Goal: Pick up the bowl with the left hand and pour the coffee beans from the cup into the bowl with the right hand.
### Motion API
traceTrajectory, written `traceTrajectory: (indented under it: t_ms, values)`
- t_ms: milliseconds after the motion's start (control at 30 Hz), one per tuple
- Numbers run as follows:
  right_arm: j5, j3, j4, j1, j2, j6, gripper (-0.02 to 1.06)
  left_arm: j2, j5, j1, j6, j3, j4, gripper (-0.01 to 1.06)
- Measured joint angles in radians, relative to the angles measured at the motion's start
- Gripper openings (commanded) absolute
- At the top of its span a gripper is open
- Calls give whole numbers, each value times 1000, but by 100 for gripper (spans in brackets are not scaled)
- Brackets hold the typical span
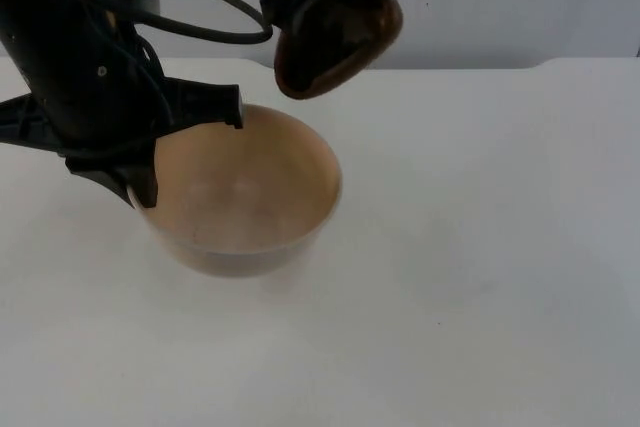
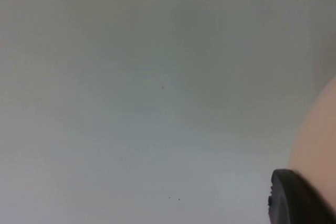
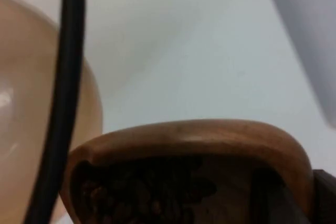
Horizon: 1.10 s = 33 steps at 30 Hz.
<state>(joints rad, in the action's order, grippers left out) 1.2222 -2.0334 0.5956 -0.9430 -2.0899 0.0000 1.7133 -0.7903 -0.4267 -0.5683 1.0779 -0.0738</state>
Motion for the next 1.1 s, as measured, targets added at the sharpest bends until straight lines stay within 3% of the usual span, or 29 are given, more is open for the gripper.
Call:
traceTrajectory:
  t_ms: [300,633,1100]
  values:
    - [0,0,240,-108,0,0,0,0,0,0,0,0,0,0]
    - [13,0,424,-164,-2,6,0,0,0,0,0,0,0,0]
    - [20,0,463,-176,-2,58,0,0,0,0,-1,0,0,0]
